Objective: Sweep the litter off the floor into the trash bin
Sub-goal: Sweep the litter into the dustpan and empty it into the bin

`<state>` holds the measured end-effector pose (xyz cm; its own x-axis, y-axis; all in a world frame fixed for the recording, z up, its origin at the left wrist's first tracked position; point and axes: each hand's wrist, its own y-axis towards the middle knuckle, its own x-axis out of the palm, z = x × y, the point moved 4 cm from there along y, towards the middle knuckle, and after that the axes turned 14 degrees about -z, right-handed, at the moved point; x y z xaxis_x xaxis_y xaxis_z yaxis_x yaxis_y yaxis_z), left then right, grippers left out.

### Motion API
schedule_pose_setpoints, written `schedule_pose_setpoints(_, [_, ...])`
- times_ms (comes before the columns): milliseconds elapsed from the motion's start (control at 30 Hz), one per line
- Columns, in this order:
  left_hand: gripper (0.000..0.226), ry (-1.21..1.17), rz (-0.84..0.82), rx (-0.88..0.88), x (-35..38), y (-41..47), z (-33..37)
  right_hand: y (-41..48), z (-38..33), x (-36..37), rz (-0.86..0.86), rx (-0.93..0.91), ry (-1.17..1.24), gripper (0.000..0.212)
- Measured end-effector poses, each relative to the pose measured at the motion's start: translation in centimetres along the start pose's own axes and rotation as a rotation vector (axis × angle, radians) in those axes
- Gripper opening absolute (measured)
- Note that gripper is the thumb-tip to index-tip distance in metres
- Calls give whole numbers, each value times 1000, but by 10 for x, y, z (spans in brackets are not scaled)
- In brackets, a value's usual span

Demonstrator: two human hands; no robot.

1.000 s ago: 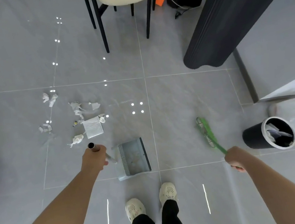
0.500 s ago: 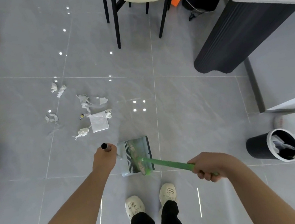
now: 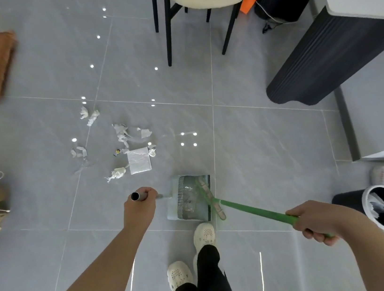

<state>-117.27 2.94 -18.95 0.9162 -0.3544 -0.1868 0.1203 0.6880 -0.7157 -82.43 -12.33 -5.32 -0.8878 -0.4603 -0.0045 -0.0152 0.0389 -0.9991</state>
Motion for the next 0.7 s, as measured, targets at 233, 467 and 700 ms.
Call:
schedule_pose_setpoints(233, [18,-90,92,-14,-16,27,67,-29,-57,-46,24,-82,-8,35])
schedule_pose_setpoints(467, [17,-174,183,10,-80,51,130,-41,-126,-79,74,-142,128,31])
schedule_pose_setpoints(700, [17,-129,220,0,-182,90,173,8,-247,-68,252,-138,204,36])
